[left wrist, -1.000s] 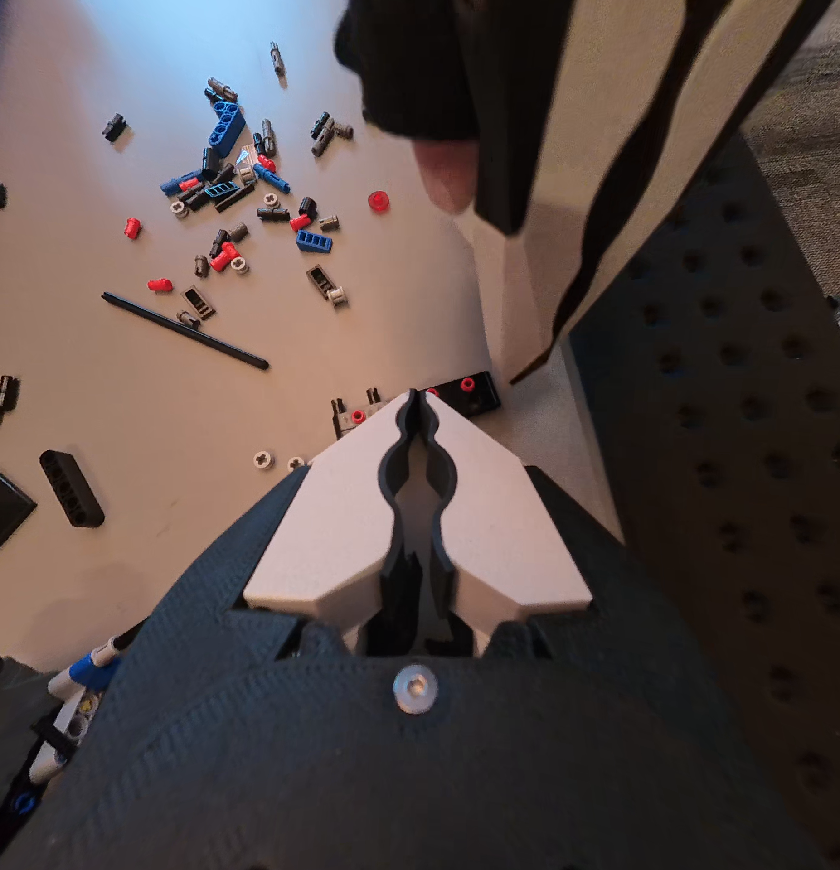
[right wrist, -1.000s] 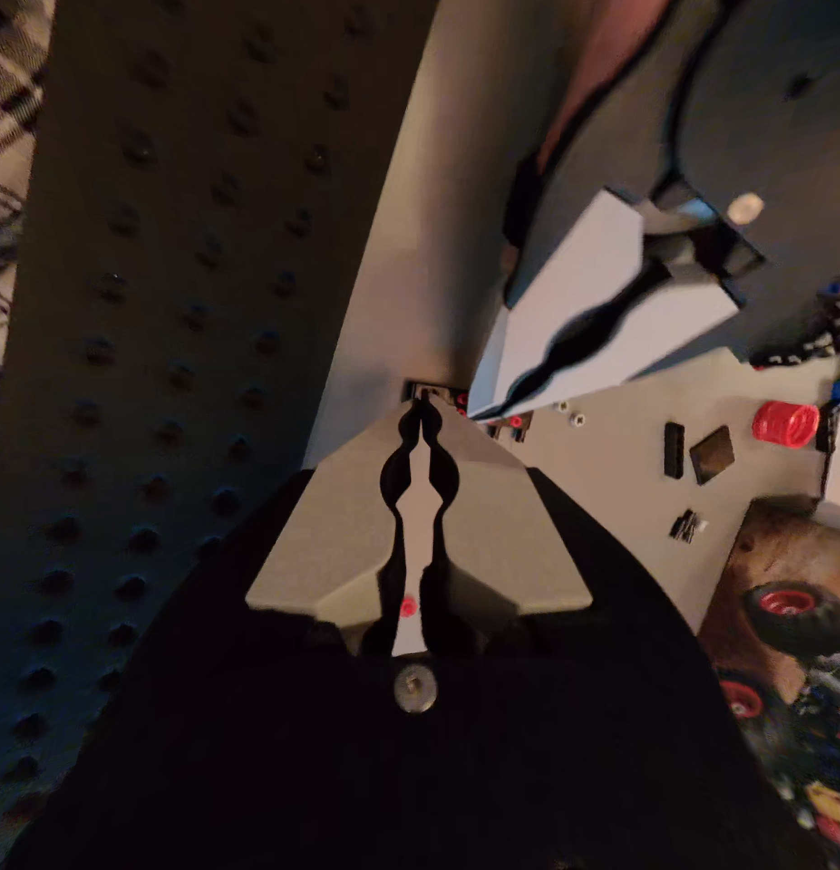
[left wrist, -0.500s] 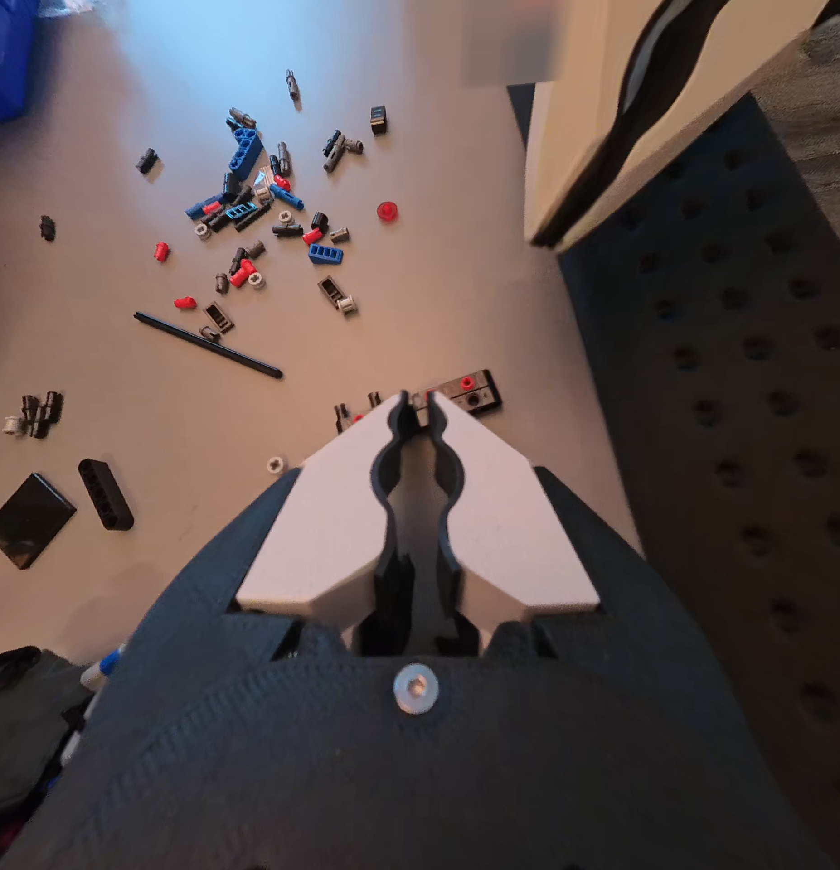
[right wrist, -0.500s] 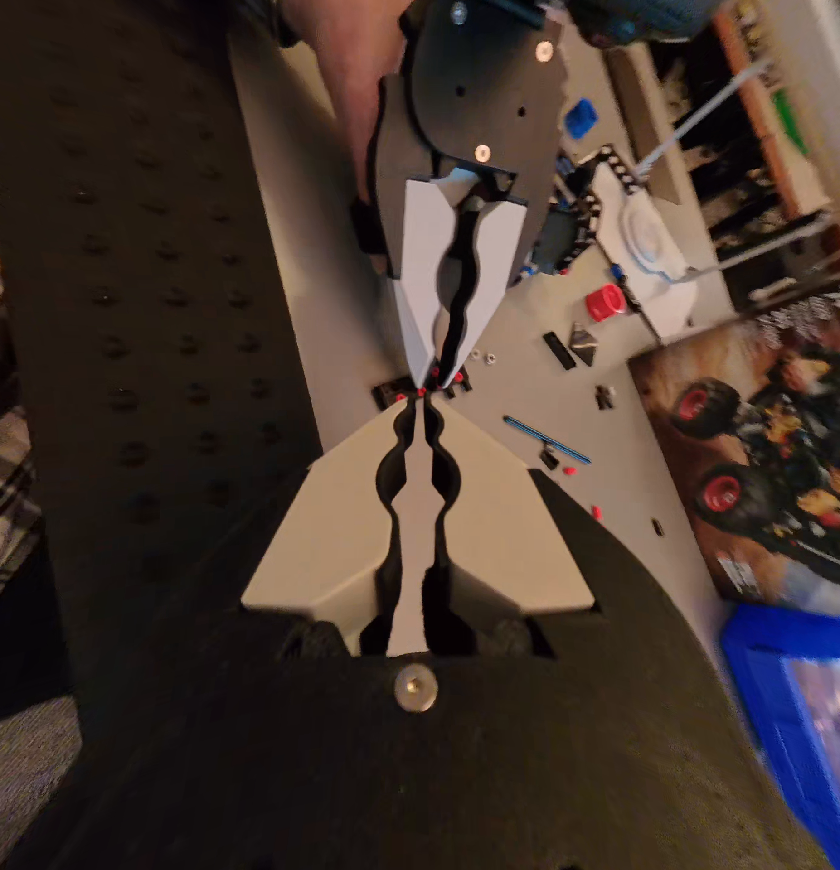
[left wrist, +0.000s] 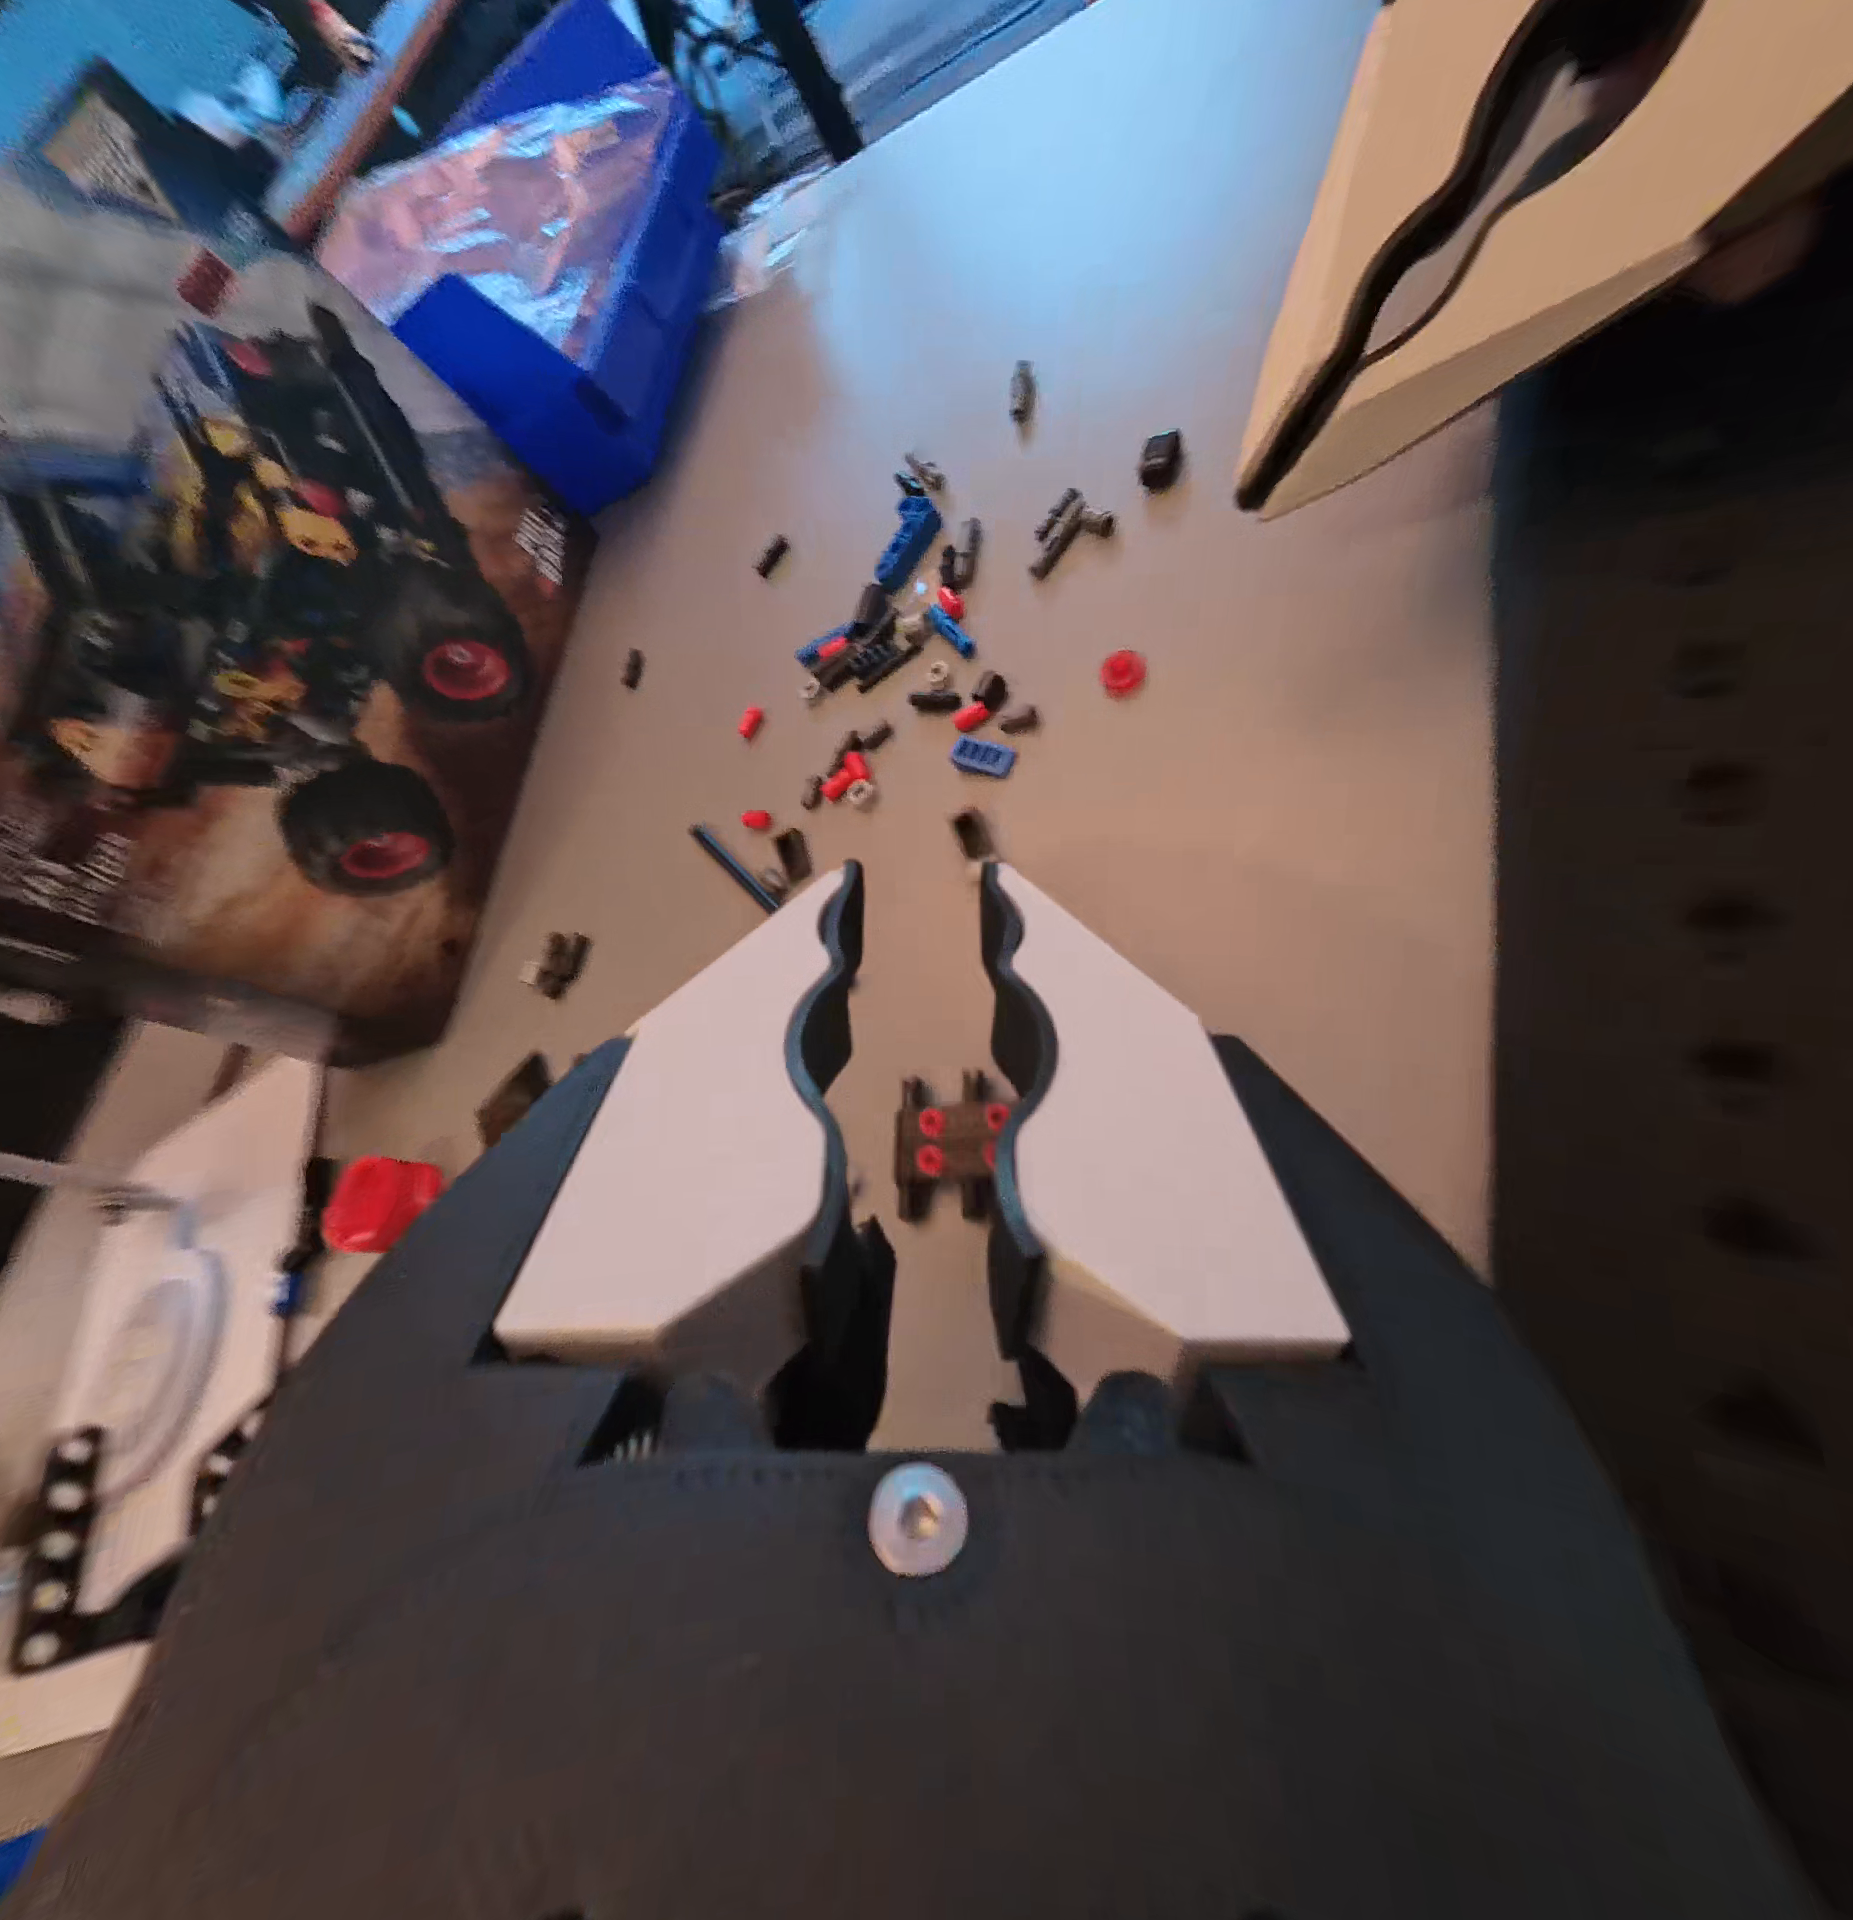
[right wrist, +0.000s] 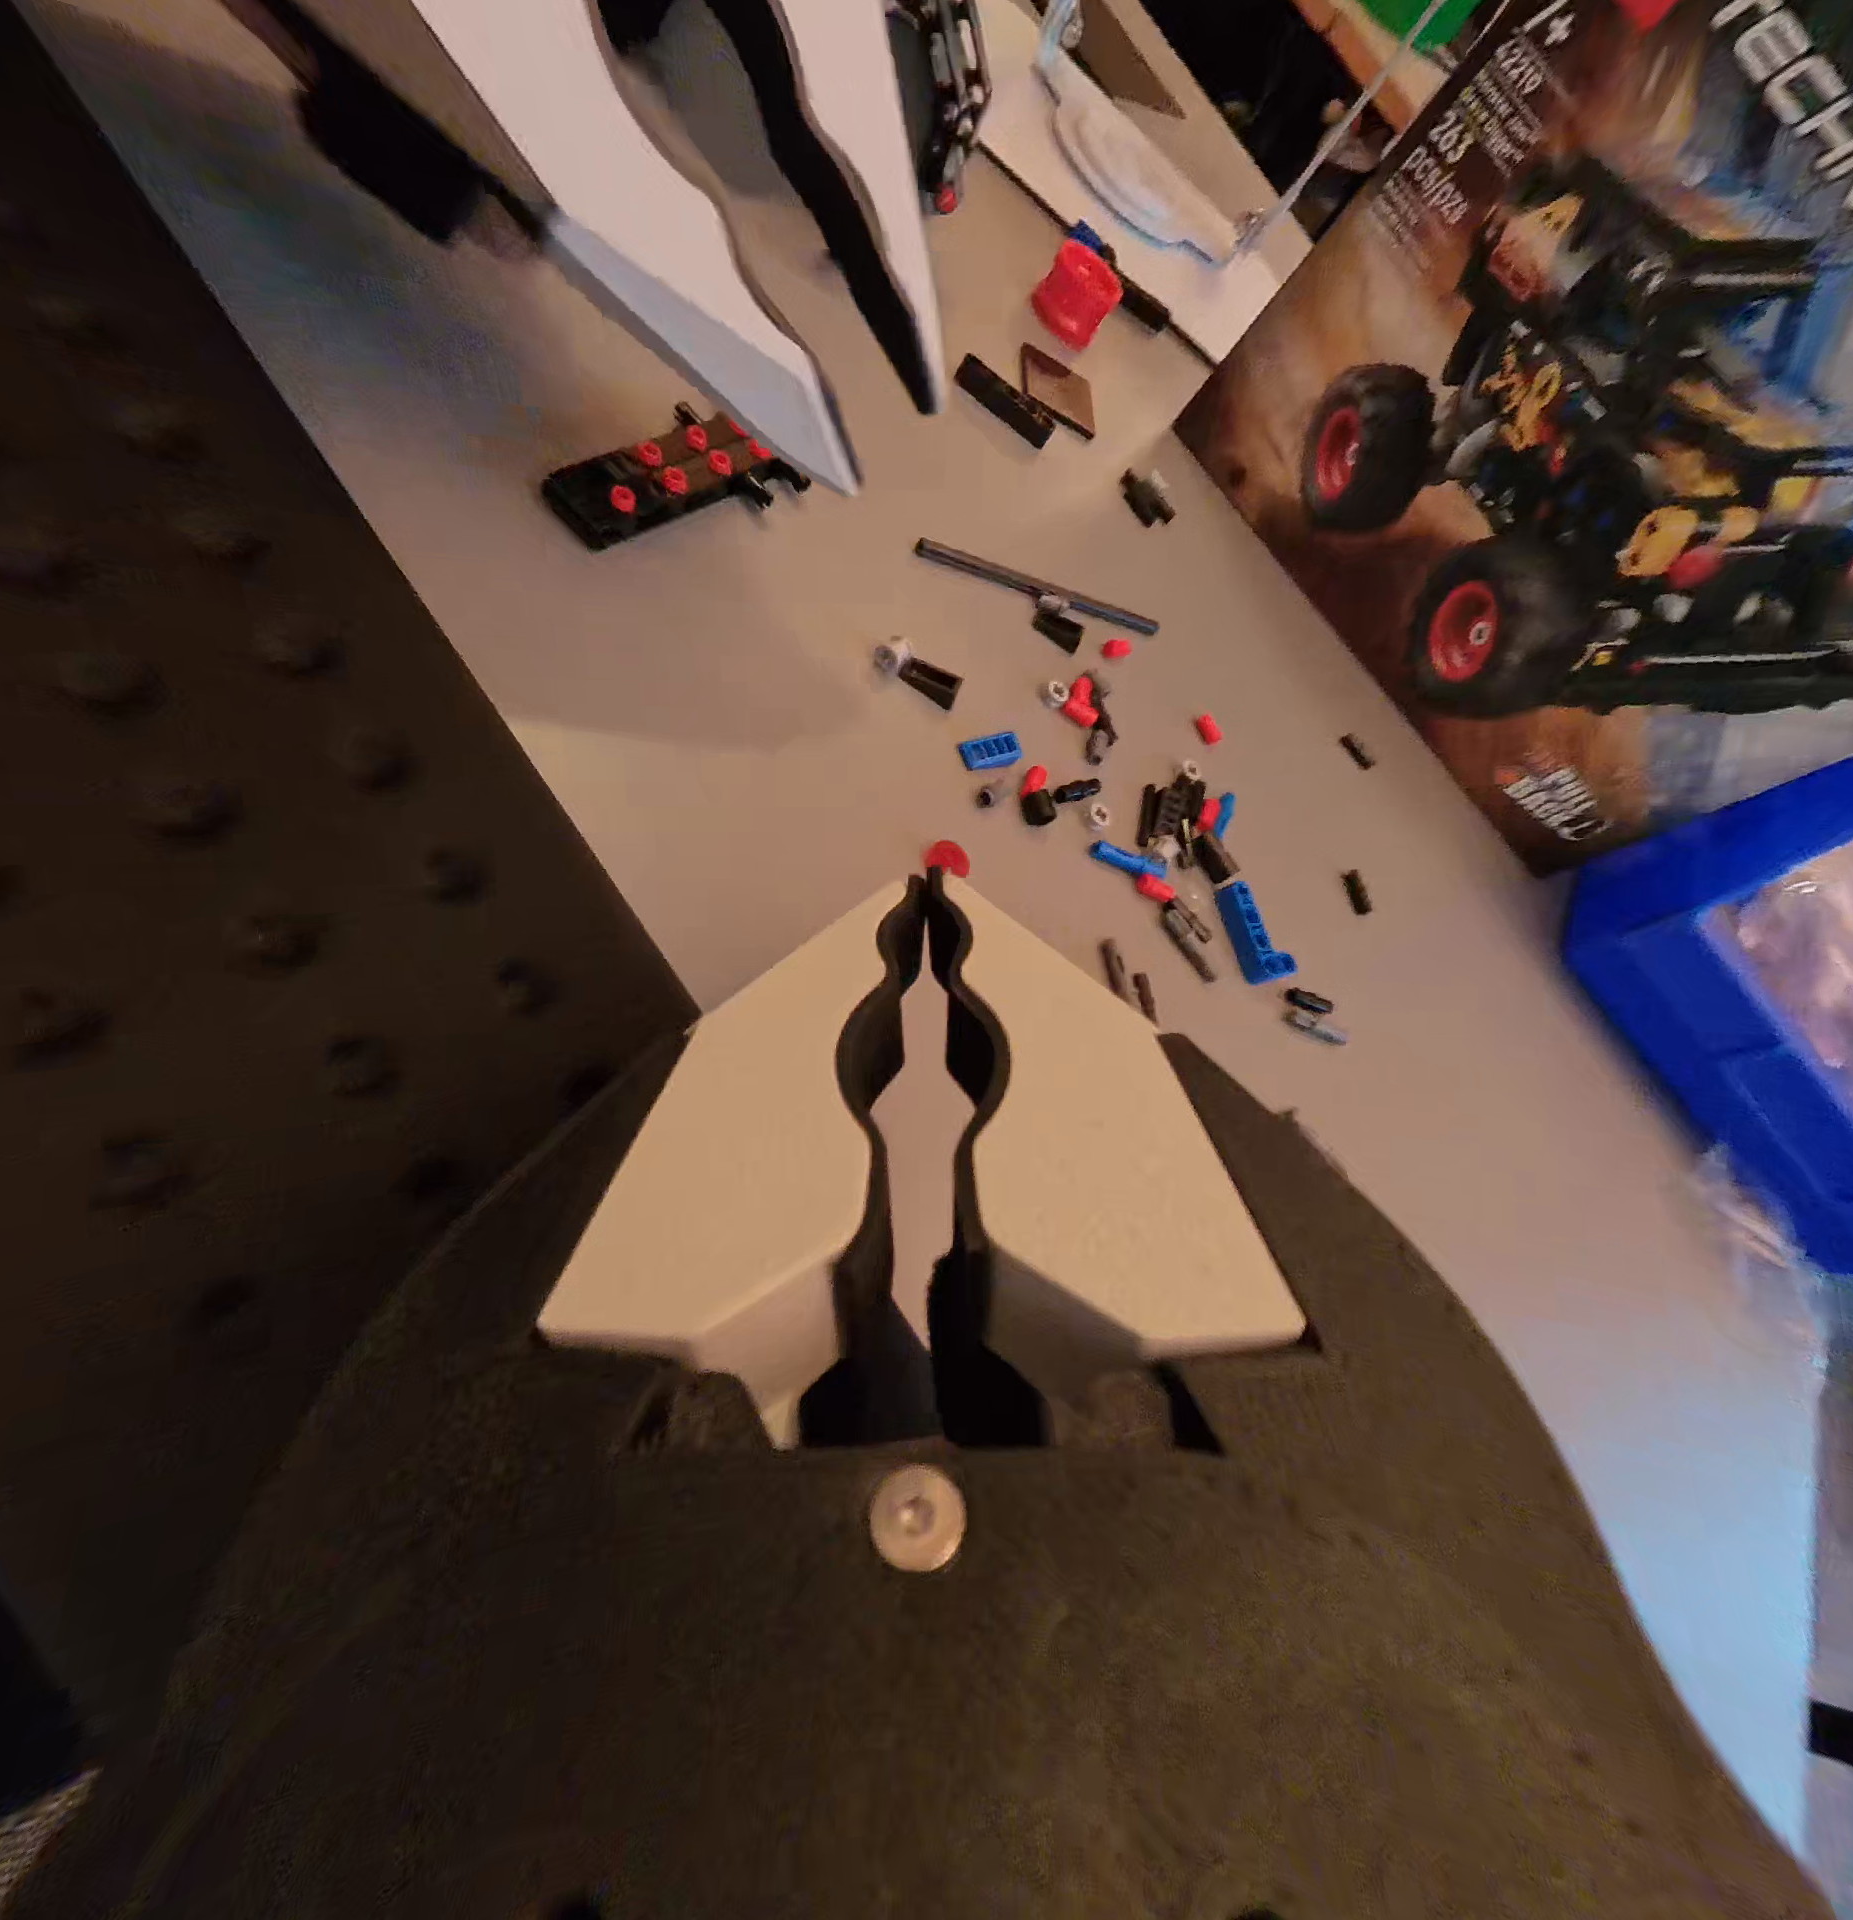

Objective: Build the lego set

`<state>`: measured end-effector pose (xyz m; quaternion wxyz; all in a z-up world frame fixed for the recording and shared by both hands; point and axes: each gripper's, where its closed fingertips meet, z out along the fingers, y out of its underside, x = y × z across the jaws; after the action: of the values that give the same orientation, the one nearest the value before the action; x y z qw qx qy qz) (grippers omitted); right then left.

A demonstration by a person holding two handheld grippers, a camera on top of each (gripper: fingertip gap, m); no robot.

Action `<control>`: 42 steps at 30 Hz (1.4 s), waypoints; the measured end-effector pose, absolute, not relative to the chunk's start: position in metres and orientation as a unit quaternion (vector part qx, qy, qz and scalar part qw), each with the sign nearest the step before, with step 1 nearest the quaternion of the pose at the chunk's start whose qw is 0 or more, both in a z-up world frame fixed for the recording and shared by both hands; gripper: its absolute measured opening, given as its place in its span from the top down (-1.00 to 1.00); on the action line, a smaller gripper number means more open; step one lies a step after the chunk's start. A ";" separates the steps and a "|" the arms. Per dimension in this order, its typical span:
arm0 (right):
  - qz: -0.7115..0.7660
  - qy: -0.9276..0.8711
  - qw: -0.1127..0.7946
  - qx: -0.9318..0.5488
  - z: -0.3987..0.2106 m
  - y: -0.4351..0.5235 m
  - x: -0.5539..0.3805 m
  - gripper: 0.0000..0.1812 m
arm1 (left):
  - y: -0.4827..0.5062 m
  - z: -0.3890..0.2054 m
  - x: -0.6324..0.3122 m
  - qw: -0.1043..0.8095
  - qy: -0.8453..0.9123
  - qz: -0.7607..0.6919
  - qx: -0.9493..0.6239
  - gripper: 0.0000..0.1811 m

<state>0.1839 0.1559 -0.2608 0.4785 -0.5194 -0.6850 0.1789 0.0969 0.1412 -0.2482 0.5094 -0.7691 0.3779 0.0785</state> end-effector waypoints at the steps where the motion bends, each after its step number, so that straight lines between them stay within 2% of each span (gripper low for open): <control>1: 0.187 -0.687 0.471 -0.521 -0.262 0.155 0.184 1.00 | 0.149 -0.247 0.098 0.515 0.382 0.110 -0.760 0.78; 4: 0.199 -0.698 0.458 -0.514 -0.264 0.150 0.184 1.00 | 0.168 -0.243 0.090 0.523 0.373 0.190 -0.742 0.81; 10: 0.225 -0.683 0.466 -0.515 -0.257 0.153 0.182 1.00 | 0.184 -0.259 0.040 0.471 0.336 0.297 -0.759 0.83; 13: 0.197 -0.687 0.494 -0.495 -0.256 0.152 0.182 1.00 | 0.188 -0.260 0.019 0.458 0.308 0.322 -0.769 0.83; 26: 0.223 -0.709 0.464 -0.481 -0.261 0.137 0.184 1.00 | 0.179 -0.227 -0.016 0.473 0.266 0.398 -0.739 0.85; 37: 0.177 -0.729 0.526 -0.402 -0.257 0.124 0.188 1.00 | 0.158 -0.204 -0.030 0.426 0.249 0.509 -0.705 0.84; 42: 0.220 -0.742 0.493 -0.398 -0.249 0.107 0.199 0.98 | 0.130 -0.163 0.035 0.505 0.108 0.479 -0.710 0.80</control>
<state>0.1991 0.1065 -0.2485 0.4928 -0.3982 -0.7418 0.2199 0.0346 0.1298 -0.1629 0.5048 -0.7099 0.1083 0.4791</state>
